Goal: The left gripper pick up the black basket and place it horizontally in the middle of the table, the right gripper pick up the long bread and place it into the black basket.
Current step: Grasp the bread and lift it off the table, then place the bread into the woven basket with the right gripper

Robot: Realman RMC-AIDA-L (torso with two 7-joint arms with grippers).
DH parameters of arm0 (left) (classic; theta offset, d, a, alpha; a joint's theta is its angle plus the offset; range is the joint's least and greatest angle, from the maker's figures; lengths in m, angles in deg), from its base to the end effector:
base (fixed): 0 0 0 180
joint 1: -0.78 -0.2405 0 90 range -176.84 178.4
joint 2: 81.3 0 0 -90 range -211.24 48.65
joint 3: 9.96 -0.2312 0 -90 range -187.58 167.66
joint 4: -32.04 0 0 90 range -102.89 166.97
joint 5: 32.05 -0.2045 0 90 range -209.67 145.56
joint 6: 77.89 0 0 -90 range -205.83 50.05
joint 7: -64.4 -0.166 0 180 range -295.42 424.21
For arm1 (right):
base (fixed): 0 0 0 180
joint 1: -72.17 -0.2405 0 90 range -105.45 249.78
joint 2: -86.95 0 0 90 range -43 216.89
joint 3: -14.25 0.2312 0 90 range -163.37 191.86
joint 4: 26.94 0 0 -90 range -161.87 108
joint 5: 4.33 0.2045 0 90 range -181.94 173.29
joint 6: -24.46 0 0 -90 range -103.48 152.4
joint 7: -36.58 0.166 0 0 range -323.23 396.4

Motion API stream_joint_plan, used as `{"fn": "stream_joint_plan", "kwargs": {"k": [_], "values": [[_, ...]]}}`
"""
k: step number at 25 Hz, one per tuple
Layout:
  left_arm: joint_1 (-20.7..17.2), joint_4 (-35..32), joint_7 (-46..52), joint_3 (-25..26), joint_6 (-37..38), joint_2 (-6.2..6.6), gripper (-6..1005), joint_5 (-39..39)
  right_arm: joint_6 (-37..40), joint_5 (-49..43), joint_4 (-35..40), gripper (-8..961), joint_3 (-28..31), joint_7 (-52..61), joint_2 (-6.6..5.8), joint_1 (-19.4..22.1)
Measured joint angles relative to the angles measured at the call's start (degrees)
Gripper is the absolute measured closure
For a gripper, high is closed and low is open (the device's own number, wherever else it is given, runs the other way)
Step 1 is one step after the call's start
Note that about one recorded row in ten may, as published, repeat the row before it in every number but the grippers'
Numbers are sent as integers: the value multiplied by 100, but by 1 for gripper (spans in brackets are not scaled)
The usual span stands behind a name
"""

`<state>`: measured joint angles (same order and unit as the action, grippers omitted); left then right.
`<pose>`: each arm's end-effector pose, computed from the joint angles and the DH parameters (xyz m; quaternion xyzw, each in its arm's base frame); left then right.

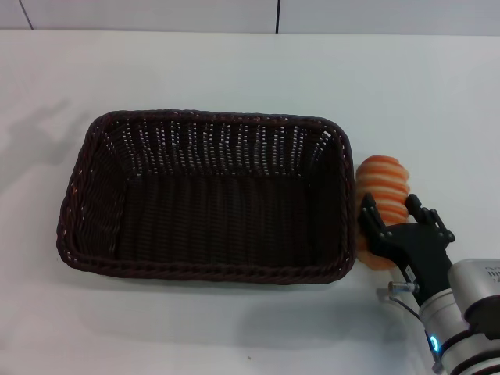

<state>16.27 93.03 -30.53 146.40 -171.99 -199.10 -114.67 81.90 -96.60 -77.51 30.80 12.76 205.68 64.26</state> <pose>-0.2456 0.2985 0.1844 -0.7868 -0.1495 -0.4265 0.4204 0.2455 0.2357 -0.1171 -0.7026 0.4009 0.2580 0.5283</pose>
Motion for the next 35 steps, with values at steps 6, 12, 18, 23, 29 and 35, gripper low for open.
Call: {"fn": "stream_joint_plan", "kwargs": {"k": [6,12,18,23,29,35], "values": [[-6,0,25,0,-15,1,570,51,-54,0,55,303,0,65,8,-29],[-12,0,32,0,-57,3,570,125,-58,-1,105,312,14,71,10,-56],[-1,0,35,-14,-67,3,570,139,151,3,132,419,137,120,8,-44],[38,-113,27,-18,-26,16,570,124,1655,-81,255,454,-90,118,14,7],[49,-154,35,-27,3,29,570,121,3553,-1368,457,483,-848,130,21,0],[51,-150,36,-33,5,25,570,139,3244,-2576,666,510,-1251,248,13,-406]]}}
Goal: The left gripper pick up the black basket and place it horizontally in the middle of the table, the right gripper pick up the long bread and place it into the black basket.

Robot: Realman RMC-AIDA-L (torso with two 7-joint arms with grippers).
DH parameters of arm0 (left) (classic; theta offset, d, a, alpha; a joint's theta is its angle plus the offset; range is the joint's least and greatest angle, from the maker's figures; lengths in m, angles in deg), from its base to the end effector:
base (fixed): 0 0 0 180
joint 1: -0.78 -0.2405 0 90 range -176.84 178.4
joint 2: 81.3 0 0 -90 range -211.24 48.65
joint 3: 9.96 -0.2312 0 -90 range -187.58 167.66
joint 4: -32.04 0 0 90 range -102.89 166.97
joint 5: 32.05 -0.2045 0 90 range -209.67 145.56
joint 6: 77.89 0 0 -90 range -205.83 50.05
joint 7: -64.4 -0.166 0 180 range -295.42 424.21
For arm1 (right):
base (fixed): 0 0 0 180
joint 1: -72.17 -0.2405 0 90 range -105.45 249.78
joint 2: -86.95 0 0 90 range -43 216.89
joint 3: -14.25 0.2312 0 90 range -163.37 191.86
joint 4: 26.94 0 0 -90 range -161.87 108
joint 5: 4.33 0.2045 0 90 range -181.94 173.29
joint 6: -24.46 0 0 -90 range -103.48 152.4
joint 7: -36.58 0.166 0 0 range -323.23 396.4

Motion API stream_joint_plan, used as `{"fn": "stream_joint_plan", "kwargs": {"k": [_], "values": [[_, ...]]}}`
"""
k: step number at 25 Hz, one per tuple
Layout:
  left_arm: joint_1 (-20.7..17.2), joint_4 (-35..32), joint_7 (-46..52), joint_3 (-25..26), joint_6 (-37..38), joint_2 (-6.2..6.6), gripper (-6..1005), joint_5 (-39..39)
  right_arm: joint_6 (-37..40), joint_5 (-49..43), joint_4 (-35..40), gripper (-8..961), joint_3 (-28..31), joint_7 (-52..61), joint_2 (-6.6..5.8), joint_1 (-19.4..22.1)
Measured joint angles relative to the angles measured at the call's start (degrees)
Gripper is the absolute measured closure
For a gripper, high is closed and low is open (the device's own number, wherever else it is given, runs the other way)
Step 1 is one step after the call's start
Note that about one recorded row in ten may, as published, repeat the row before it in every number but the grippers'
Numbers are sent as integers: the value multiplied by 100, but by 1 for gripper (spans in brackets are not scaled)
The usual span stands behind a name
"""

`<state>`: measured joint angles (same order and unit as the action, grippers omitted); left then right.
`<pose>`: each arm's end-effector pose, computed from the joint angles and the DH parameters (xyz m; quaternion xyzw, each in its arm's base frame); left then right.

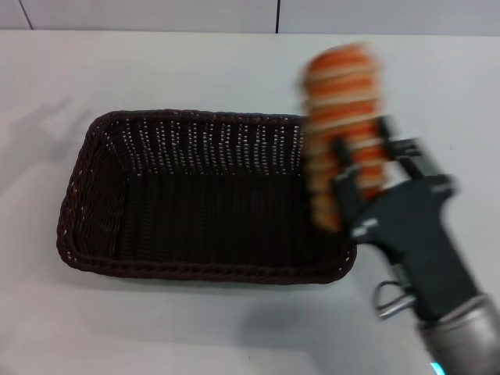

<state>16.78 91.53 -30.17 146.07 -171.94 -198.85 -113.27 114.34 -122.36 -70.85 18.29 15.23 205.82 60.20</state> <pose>-0.2438 0.3011 0.1844 -0.7804 -0.1526 -0.4424 0.4148 0.1564 0.1968 -0.0804 -0.7305 0.0964 0.4720 0.4840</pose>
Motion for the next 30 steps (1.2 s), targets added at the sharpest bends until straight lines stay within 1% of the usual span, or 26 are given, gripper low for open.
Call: {"fn": "stream_joint_plan", "kwargs": {"k": [2,5,7,13,15,16,17,18,19,21,22,23,25,26,27,29,30], "values": [[0,7,0,5,-13,-5,570,2,-489,-100,63,530,1,359,-22,-262],[0,7,0,12,-12,-6,570,3,-575,-97,101,560,71,564,-36,-315],[-4,-2,1,24,-5,-5,570,5,-476,-110,142,442,176,607,-47,-293],[-14,-24,15,31,3,-15,570,10,-365,-124,227,371,354,650,-69,-262],[-26,-54,23,35,1,-16,570,14,-312,-117,259,371,440,649,-90,-239],[-28,-56,23,38,3,-16,570,16,-208,-113,334,371,551,642,-82,-170],[-55,-129,8,86,18,-17,570,32,93,-109,562,371,851,632,-23,16],[-55,-129,8,86,18,-17,570,32,93,-109,562,371,851,632,-23,16],[-66,-194,-22,129,33,-18,570,38,276,-105,695,371,1079,632,13,133],[-64,-469,-135,291,117,-19,570,59,553,-32,877,371,1530,655,44,347],[-65,-686,-228,417,185,-19,570,66,737,218,990,371,1893,664,47,466],[-61,-935,-364,558,255,-22,570,73,737,218,990,371,1893,664,47,466],[-64,-1401,-703,785,381,-27,570,140,934,788,1319,371,2181,685,41,461],[-81,-1754,-1001,881,462,-28,570,263,934,788,1319,371,2181,685,41,461],[-102,-1989,-1225,922,517,-31,570,376,1029,1162,1616,371,2227,691,38,366],[-185,-2665,-2005,926,661,-34,570,796,1051,1312,1753,371,2230,694,38,306],[-209,-2884,-2320,927,706,-37,570,949,1051,1451,1883,371,2231,696,40,240]]}}
